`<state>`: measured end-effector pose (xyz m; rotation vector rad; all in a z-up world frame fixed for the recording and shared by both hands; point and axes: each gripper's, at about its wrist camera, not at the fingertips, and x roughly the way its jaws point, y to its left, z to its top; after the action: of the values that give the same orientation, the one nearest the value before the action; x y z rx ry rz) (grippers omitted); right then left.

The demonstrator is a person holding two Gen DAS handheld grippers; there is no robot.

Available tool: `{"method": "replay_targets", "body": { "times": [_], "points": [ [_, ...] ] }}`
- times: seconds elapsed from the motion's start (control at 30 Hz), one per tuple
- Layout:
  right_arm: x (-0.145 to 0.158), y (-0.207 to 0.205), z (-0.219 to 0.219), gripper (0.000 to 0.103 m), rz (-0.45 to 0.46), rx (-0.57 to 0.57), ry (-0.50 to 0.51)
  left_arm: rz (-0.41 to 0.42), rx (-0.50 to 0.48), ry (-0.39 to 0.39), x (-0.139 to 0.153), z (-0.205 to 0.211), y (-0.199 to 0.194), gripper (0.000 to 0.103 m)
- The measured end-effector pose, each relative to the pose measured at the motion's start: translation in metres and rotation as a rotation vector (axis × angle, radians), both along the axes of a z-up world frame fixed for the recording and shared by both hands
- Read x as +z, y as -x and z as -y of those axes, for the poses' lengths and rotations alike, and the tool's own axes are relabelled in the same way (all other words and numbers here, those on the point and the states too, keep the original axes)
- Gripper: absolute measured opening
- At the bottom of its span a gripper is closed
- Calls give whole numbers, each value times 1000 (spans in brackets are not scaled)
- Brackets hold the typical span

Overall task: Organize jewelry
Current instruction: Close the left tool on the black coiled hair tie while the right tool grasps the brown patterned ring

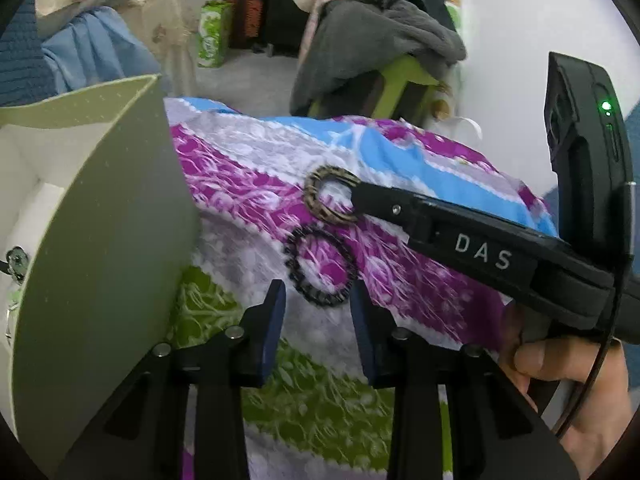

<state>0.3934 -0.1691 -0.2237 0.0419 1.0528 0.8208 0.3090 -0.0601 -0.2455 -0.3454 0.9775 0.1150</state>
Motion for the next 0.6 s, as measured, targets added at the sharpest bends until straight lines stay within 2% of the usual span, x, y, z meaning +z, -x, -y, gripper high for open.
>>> {"method": "replay_targets", "body": {
  "times": [0.1,0.23,0.37,0.4,0.5,0.6],
  "points": [
    [-6,-5,-6,26,0,5,17,-19,11,23,-8,-7,-6,34],
    [-15,-8,-15,17,-2,12,57,-33,12,41,-15,-14,-9,28],
    [-17,-6,-19,9,39,17,100,-34,-7,37,-18,-11,-11,22],
    [-16,-5,-19,8,44,16,106,-32,-10,32,-18,-11,-12,16],
    [-16,-3,-18,7,48,1,120,-32,-18,48,-17,-12,-15,9],
    [-10,1,-13,6,66,-18,139,-28,-30,55,-14,-12,-14,9]
  ]
}}
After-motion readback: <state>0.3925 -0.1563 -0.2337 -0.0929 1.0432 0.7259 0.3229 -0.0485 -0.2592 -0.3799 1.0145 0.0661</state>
